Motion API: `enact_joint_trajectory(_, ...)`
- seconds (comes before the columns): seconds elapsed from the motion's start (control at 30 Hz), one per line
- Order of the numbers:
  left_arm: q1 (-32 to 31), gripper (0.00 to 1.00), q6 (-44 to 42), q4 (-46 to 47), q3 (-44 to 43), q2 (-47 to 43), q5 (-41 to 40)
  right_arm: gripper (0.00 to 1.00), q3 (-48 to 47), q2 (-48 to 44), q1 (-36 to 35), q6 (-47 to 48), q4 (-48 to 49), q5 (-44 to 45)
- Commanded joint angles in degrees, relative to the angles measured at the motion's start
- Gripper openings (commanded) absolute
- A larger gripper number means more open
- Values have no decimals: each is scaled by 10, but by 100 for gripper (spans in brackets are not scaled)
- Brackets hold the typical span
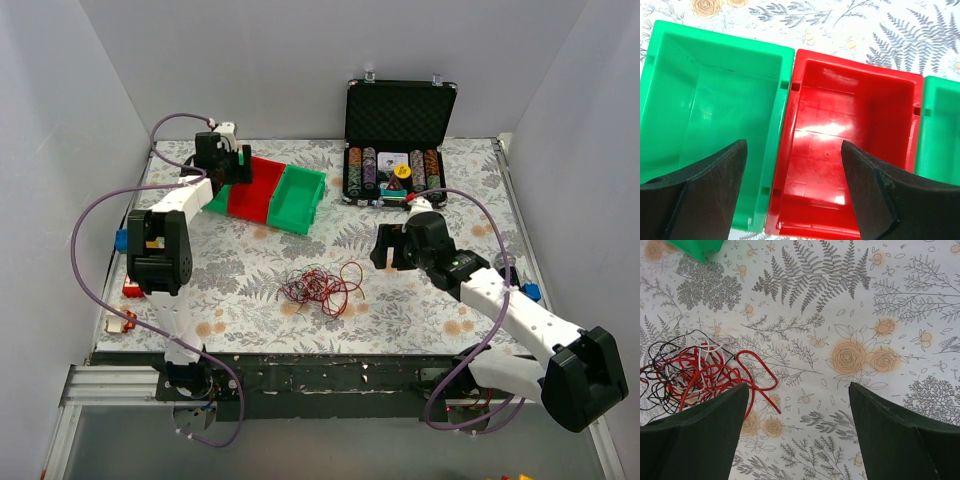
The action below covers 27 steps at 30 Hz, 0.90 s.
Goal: Untangle the cables
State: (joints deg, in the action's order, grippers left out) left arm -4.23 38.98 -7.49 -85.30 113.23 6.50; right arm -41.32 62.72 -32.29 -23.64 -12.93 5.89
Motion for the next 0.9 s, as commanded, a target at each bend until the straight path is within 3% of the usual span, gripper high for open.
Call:
enact_joint_trajectory(0.0,0,75,-36,18,-2,33,-28,88,4,15,-15,-5,38,-9)
enact_joint_trajectory(0.1,1,60,-43,25,12,46,-34,82,7,18,-28,-5,49,-5)
enact_joint_trajectory(0.23,0,21,-46,43,54,31,-11,75,3,28,-39,-11,56,-2)
enact_joint_trajectory(0.3,-3,10,-46,45,72,15,0,72,-2,37,-44,-12,59,-1)
enact_joint_trajectory(0.57,-31,7,-80,67,212,-94,0,70,-9,77,-73,-23,86,3)
enact_joint_trajectory(0.87,-67,4,-13,71,392,-244,-57,69,-3,144,-187,-69,123,58)
